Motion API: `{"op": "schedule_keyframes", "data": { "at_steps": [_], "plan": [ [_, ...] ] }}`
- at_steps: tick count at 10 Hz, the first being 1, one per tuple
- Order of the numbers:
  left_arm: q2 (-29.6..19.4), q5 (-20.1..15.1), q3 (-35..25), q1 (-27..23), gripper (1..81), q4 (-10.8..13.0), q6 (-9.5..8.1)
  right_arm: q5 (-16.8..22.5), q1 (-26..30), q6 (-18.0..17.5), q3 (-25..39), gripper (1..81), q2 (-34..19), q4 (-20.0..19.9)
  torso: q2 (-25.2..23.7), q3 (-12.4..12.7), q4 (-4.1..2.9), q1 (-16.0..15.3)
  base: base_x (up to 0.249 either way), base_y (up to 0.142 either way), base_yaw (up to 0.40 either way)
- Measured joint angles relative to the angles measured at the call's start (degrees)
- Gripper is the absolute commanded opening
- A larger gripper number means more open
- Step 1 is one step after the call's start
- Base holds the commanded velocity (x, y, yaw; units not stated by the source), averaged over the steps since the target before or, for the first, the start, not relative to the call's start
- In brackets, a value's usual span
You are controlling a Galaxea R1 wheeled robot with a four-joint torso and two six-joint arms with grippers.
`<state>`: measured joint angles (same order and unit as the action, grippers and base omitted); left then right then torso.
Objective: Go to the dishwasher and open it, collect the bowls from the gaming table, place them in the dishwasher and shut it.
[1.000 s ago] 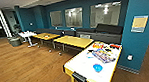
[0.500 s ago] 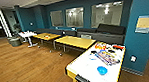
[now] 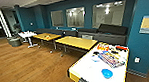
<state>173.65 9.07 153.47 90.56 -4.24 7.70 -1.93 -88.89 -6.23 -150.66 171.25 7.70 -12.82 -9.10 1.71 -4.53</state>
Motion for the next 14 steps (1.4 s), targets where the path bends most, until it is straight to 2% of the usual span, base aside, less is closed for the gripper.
{"op": "schedule_keyframes", "data": {
  "at_steps": [14],
  "plan": [
    [0.0,0.1,0.0,-0.2,81.1,0.0,0.00,0.0,0.0,0.0,0.0,81.1,0.0,0.0,0.0,0.0,0.00,0.0,0.131,0.079,0.000]
  ]
}}
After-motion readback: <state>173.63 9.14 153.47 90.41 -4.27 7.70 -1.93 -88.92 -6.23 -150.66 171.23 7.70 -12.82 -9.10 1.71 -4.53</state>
